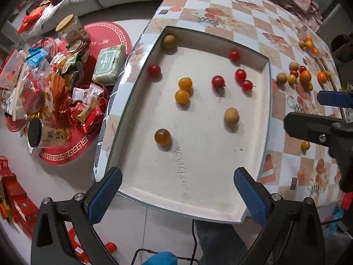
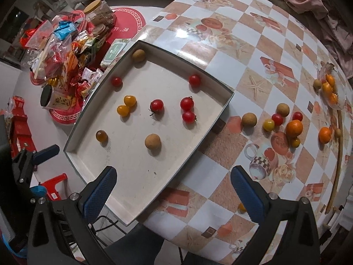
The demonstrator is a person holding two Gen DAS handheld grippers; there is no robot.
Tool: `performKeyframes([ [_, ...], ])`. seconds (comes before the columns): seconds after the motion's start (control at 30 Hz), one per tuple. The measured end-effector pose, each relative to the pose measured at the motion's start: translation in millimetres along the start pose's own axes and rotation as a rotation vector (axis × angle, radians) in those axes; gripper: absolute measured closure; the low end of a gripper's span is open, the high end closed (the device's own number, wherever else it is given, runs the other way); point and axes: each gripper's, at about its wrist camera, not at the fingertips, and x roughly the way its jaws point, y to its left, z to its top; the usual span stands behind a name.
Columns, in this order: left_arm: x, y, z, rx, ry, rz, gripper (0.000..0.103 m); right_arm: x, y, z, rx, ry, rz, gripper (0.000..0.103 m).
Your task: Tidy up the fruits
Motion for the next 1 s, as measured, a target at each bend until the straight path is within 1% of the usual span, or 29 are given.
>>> performKeyframes([
  [0.43, -8.4, -10.3, 5.5, 0.055, -0.006, 0.016, 0.001, -9.3, 1.2, -2.2, 0.011, -0.012, -0.007, 0.000],
  [0.67, -10.9, -12.2, 4.5, 0.064, -0.013, 0.027, 0.001, -9.9, 0.8, -2.4, 0.012, -0.013, -0.007, 0.000],
  [0.83, -11.8, -13.4, 3.2, 0.067, -0.021, 0.053, 0.001, -10.0, 0.5, -3.9, 0.012, -0.008, -0.006, 0.000],
  [1.0, -10.8, -12.2, 1.4, 0.065, -0.015, 0.051, 0.001, -9.2, 2.7, -5.4, 0.015, -0.010, -0.004, 0.000],
])
